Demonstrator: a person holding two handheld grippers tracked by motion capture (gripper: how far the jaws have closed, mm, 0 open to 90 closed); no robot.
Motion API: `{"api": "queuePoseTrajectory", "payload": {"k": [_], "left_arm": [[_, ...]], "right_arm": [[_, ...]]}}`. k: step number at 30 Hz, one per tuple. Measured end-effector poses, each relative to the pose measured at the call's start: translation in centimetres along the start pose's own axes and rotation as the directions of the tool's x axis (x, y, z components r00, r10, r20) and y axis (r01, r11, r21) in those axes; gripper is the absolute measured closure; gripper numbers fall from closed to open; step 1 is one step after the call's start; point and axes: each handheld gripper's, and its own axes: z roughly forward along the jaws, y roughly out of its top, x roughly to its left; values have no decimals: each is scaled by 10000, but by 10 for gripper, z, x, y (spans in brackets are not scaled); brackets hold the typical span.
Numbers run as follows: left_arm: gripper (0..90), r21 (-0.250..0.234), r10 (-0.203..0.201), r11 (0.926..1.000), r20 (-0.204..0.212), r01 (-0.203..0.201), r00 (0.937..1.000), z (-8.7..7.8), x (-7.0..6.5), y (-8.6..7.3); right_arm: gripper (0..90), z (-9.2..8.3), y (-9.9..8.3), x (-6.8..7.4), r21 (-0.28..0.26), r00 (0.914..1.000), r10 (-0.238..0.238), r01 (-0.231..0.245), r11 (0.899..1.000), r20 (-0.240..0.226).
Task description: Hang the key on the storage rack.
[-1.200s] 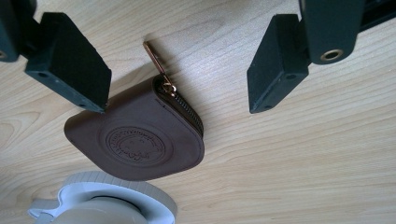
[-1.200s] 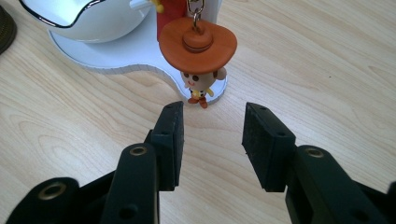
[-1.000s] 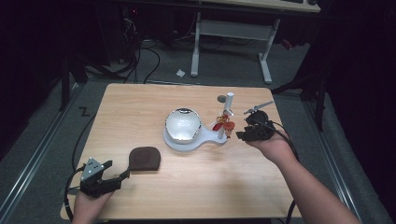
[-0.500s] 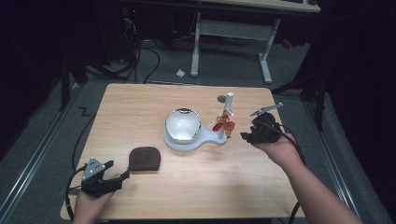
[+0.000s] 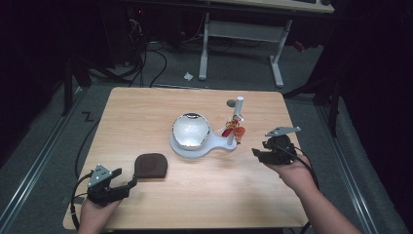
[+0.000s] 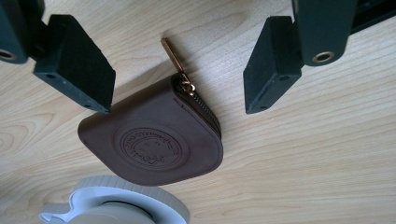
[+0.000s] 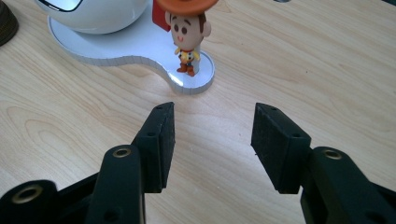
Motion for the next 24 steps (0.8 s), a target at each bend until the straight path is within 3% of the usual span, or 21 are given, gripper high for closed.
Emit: {"api": "queuePoseTrajectory", "payload": {"k": [10, 16, 21, 24], "left_arm": [[277, 76, -314, 9995, 135, 313, 9994, 4, -3, 0], [280, 105, -504, 9987, 97, 503, 9987, 6, -5, 0], [282, 157, -568, 9983, -81, 569, 9984, 6, -5, 0], [283, 179, -695, 9974, -203, 699, 9974, 6, -5, 0]], "right_arm": [[495, 17, -59, 6, -834, 9994, 334, -333, 9960, -4], [494, 27, -93, 12, -1345, 9971, 754, -761, 9880, -98], [488, 28, -116, 18, -1812, 9950, 1000, -969, 9787, 81], [511, 22, -138, 23, -2611, 9914, 1267, -1142, 9585, 314]]}}
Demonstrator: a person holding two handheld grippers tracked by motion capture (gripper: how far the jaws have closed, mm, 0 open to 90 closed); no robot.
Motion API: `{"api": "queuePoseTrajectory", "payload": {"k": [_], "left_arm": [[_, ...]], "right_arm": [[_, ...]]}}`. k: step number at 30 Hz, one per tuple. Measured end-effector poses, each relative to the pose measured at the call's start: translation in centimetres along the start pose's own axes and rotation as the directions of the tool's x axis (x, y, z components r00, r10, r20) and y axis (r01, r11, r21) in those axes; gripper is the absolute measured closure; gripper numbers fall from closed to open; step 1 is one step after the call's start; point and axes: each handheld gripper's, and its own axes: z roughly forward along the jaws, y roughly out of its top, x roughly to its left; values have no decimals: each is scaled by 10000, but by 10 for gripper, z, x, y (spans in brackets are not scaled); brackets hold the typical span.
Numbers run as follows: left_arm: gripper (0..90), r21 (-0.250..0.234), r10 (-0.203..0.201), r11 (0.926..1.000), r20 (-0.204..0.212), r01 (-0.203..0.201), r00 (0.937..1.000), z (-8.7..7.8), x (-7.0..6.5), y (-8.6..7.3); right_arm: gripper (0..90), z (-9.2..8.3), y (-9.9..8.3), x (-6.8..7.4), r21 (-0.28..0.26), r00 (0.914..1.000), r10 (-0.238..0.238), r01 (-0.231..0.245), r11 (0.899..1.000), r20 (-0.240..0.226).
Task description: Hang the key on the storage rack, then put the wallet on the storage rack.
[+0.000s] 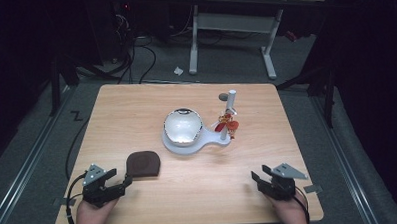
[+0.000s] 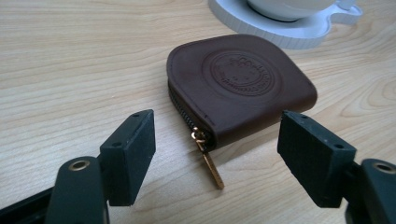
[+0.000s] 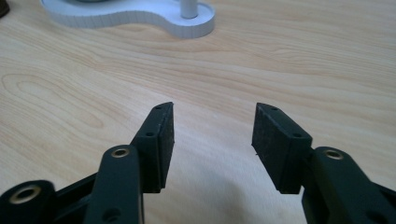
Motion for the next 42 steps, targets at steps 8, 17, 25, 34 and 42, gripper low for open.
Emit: {"api": "queuePoseTrajectory", "payload": {"k": [8, 17, 25, 34, 42], "left_arm": [[269, -201, -421, 9990, -517, 411, 9978, -1, 0, 3], [308, -225, -123, 9997, -651, 109, 9978, 0, -3, 9], [351, 223, 107, 9997, -696, -91, 9975, 14, 2, 20], [448, 56, -1116, 9937, -130, 1117, 9937, 31, 24, 25], [583, -252, -1935, 9807, 131, 1937, 9810, 45, 31, 26]], "right_arm": [[496, -5, -2, -7, -127, 9998, -118, 116, 9999, -161], [496, -2, -2, -8, -104, 9993, -170, 166, 9998, -333], [494, -4, -3, -9, -146, 9992, -22, 16, 9999, -393], [494, -5, -4, -5, -21, 9986, -243, 243, 9997, -478], [494, -3, -5, -4, 87, 9979, -273, 278, 9996, -594]]}}
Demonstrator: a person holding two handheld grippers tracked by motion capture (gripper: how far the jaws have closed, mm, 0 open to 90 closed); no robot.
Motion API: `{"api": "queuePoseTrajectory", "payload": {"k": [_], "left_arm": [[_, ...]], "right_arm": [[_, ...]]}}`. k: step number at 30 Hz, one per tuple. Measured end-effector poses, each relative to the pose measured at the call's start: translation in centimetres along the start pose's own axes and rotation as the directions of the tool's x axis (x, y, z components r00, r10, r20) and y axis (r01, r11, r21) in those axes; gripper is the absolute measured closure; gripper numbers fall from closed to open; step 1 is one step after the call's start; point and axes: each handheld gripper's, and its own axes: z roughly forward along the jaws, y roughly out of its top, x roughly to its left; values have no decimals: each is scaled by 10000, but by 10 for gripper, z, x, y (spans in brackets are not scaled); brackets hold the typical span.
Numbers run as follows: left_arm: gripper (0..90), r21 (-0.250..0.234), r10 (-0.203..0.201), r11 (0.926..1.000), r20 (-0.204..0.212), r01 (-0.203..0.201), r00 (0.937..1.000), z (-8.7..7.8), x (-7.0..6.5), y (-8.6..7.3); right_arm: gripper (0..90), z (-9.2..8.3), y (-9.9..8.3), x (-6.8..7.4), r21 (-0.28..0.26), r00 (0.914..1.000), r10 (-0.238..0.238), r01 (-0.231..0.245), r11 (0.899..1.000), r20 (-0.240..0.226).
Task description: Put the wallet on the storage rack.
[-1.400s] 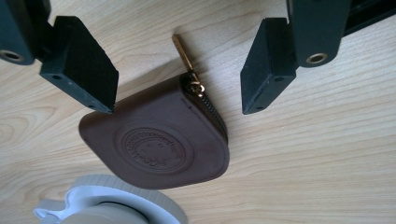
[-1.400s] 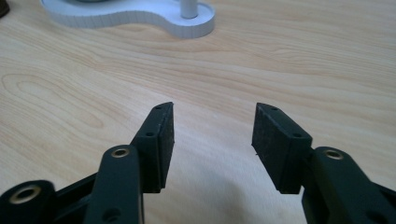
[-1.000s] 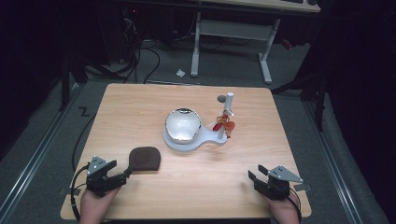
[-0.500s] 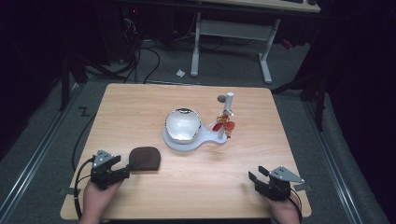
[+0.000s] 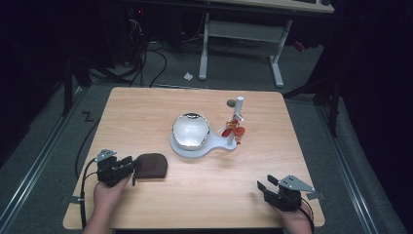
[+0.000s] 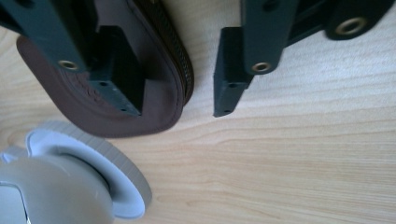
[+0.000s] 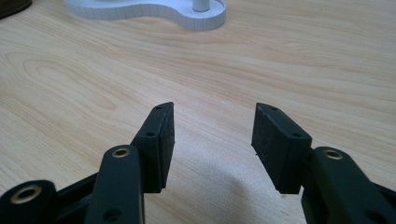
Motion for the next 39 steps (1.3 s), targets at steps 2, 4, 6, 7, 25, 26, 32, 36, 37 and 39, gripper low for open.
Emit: {"api": "queuePoseTrajectory", "payload": {"k": [2, 4, 6, 7, 25, 26, 32, 36, 37, 39], "left_arm": [[619, -19, -67, 10000, 85, 67, 9999, 1, 0, 0], [636, -33, -1, 10000, 68, 1, 10000, 1, -1, 0], [647, -29, 0, 10000, 113, 1, 9999, 1, -1, 0], [654, -15, 48, 10000, 148, -48, 9999, 1, -1, 0], [662, 487, 849, 9951, 156, -856, 9963, 9, -15, 10], [659, 435, 855, 9953, 177, -862, 9962, 9, -15, 10], [660, 538, 953, 9938, 372, -972, 9948, 15, -15, 10], [687, 426, 449, 9980, 561, -474, 9974, 16, -12, 5], [689, 448, 407, 9981, 577, -433, 9975, 16, -12, 6], [694, 499, 272, 9983, 613, -303, 9977, 16, -11, 6]], "right_arm": [[494, 1, -1, -1, 43, 9999, 142, -142, 9999, -1], [494, 1, -1, -1, 46, 9998, 179, -179, 9998, -5], [494, 1, -1, -1, 81, 10000, 92, -92, 9999, -8], [494, 1, -1, 0, 80, 10000, 86, -86, 9999, -6], [494, 1, -3, 0, 215, 9998, 204, -204, 9996, 20], [494, 1, -3, 0, 195, 9998, 182, -182, 9996, 23], [494, 2, -3, 0, 243, 9999, 154, -154, 9996, 21], [494, 2, -3, 0, 273, 9999, 121, -121, 9996, -3], [494, 3, -3, 0, 288, 9999, 136, -136, 9995, 2], [494, 3, -3, 0, 292, 9999, 159, -159, 9994, -6]]}}
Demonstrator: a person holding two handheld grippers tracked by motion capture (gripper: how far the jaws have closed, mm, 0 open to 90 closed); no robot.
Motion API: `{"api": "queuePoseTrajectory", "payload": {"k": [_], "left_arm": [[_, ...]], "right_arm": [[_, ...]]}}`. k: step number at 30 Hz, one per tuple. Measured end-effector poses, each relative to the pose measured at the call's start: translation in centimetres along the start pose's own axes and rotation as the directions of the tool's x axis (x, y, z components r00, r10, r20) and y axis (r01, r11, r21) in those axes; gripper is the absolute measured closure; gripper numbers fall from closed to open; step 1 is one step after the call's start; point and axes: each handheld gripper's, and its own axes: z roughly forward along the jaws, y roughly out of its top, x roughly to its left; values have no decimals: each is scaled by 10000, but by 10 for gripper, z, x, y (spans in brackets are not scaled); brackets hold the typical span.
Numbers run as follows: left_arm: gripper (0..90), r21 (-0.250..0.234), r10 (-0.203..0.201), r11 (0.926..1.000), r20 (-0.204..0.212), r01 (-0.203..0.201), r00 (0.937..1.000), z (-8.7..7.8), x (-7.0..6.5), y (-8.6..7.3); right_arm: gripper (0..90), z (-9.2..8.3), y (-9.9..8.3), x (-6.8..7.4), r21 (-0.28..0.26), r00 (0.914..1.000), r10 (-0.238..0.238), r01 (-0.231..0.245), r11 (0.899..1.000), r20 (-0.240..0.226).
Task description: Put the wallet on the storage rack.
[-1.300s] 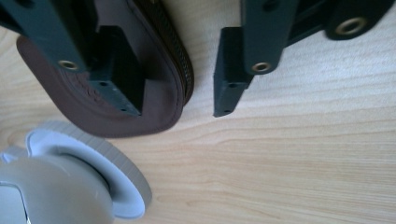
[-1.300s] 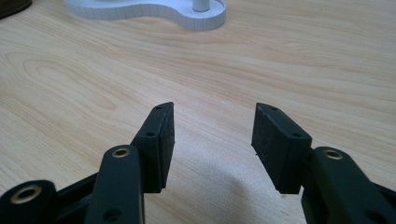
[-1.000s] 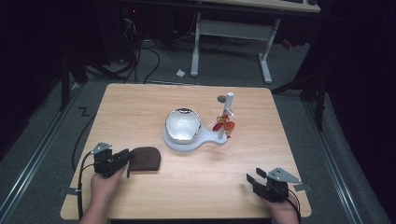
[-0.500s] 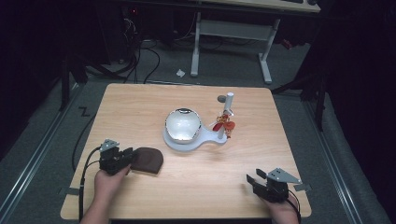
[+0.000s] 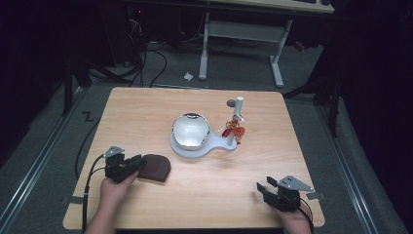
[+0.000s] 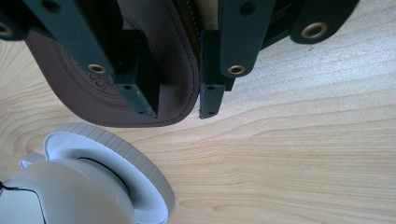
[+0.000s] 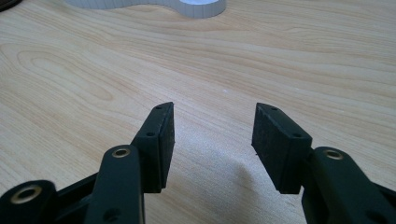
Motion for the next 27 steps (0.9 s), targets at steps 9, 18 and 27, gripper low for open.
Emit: {"api": "queuePoseTrajectory", "payload": {"k": [9, 18, 27], "left_arm": [[777, -78, -64, 9999, -61, 63, 10000, -2, 1, -3], [861, -31, 849, 9964, -657, -853, 9942, -6, -8, -6], [873, -629, 893, 9935, -860, -948, 9923, -26, -11, -9]], "right_arm": [[495, -1, -1, 1, 23, 10000, 0, 0, 10000, -13], [496, -1, -1, 0, 21, 9999, 114, -114, 9999, 10], [497, -2, -1, -2, -77, 9999, 104, -104, 9999, 42]]}}
